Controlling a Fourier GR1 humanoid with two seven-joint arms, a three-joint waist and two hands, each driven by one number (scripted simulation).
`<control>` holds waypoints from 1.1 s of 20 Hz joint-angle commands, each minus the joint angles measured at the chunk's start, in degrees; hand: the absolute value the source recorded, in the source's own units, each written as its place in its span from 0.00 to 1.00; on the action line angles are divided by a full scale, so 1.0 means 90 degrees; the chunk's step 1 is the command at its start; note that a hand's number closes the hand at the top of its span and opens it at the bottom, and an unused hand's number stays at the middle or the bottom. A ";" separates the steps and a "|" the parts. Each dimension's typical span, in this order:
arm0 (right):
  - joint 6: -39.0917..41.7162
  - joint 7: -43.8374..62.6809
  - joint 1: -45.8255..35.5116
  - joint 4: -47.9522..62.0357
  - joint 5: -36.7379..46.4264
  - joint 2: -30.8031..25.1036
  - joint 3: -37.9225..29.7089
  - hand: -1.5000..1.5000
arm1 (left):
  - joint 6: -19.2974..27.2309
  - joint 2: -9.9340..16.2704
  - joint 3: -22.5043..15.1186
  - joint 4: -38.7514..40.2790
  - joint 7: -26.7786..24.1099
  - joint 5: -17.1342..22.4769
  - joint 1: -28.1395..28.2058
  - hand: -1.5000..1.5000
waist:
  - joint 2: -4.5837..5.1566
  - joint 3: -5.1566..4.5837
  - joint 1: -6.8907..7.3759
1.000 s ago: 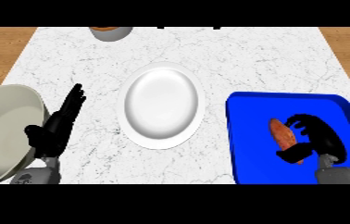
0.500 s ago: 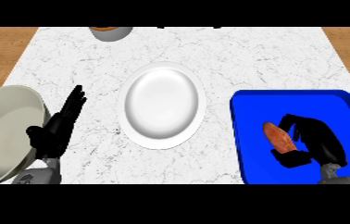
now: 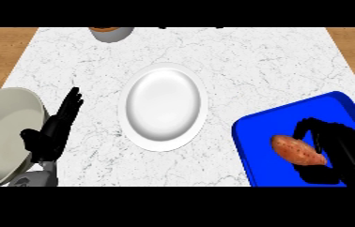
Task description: Pick the sweet potato from the tray and place it in the plate
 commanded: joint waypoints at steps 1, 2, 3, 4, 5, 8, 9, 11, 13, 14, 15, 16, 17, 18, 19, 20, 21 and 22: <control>-0.0066 0.0388 0.0154 -0.1209 0.0257 0.0253 0.0160 1.00 | -0.0280 0.0225 0.0226 0.0109 0.0035 0.0178 -0.0104 0.50 | 0.0000 0.0001 0.0002; -0.0166 0.0314 0.0168 -0.1309 0.0241 0.0256 0.0024 1.00 | 0.0087 -0.0149 -0.0099 -0.0102 0.0204 -0.0094 -0.0097 0.50 | -0.0001 0.0004 0.0002; -0.0117 0.0273 -0.0001 -0.1396 -0.0020 0.0289 -0.0145 1.00 | 0.0177 -0.0160 -0.0009 0.0186 -0.0040 -0.0160 -0.0188 0.50 | 0.0006 0.0002 -0.0002; -0.0415 0.0118 0.0173 -0.1610 0.0176 0.0366 -0.0062 1.00 | -0.0083 -0.0034 0.0110 0.0434 -0.0345 -0.0035 -0.0119 0.50 | 0.0006 0.0001 -0.0020; -0.0264 0.0250 -0.0142 -0.1704 0.0101 0.0315 -0.0193 1.00 | 0.0054 -0.0063 -0.0121 -0.0306 0.0282 -0.0148 0.0017 0.50 | -0.0006 0.0006 0.0043; -0.0040 0.0757 -0.0339 -0.2257 0.0503 0.0608 0.0216 1.00 | -0.0133 0.0011 0.0053 0.0106 0.0090 -0.0069 -0.0249 0.50 | 0.0010 0.0002 0.0042; 0.0214 0.0654 -0.0640 -0.1990 0.0047 0.0515 -0.0214 1.00 | -0.0380 0.0236 0.0278 0.0005 0.0193 0.0140 -0.0141 0.50 | 0.0013 0.0004 0.0064; 0.0721 0.1503 -0.1139 -0.2481 0.0258 0.0721 0.0297 1.00 | -0.0327 0.0149 0.0108 -0.0629 0.0353 0.0099 0.0258 0.50 | 0.0002 0.0002 0.0114; 0.0485 0.1453 -0.1126 -0.2226 0.0707 0.1152 0.0705 1.00 | -0.0115 -0.0118 0.0051 0.0031 -0.0133 -0.0224 0.0061 0.50 | 0.0016 0.0003 0.0068; 0.0614 0.1692 -0.1601 -0.2097 0.0714 0.1233 0.0773 1.00 | -0.0188 0.0049 0.0175 -0.0187 0.0172 -0.0086 -0.0190 0.50 | 0.0017 0.0003 0.0085; 0.0946 0.1986 -0.1426 -0.2668 0.0731 0.1227 0.0854 1.00 | -0.0114 -0.0220 0.0031 0.0266 -0.0212 -0.0239 -0.0063 0.50 | 0.0015 0.0001 0.0056; 0.0712 0.1909 -0.1798 -0.1970 0.1191 0.1435 0.1218 1.00 | 0.0005 -0.0270 -0.0088 -0.0309 0.0116 -0.0304 0.0080 0.50 | 0.0015 0.0003 0.0095; 0.0684 0.1460 -0.1980 -0.1357 0.0680 0.1394 0.0649 1.00 | -0.0072 -0.0154 0.0047 -0.0314 0.0298 -0.0234 -0.0037 0.50 | 0.0019 0.0005 0.0090; 0.1037 0.2001 -0.2707 -0.1347 0.0873 0.1504 0.0970 1.00 | 0.0008 -0.0345 -0.0039 0.0338 -0.0072 -0.0340 -0.0297 0.50 | 0.0029 0.0000 0.0101; 0.0961 0.1953 -0.2397 -0.1304 0.1046 0.1660 0.1167 1.00 | -0.0152 -0.0142 0.0109 -0.0209 0.0060 -0.0195 -0.0002 0.50 | 0.0017 0.0004 0.0098; 0.0883 0.2004 -0.2948 -0.0920 0.1021 0.1877 0.1179 1.00 | -0.0124 -0.0169 0.0111 0.0162 -0.0020 -0.0253 -0.0264 0.50 | 0.0026 0.0002 0.0108; 0.0946 0.1970 -0.2553 -0.1063 0.1011 0.1936 0.1318 1.00 | -0.0055 -0.0255 0.0033 0.0334 -0.0324 -0.0433 -0.0127 0.50 | 0.0021 0.0003 0.0080; 0.0815 0.2294 -0.3073 -0.0632 0.1444 0.2314 0.1828 1.00 | -0.0102 -0.0278 0.0046 0.0383 -0.0266 -0.0333 -0.0123 0.50 | 0.0029 -0.0001 0.0128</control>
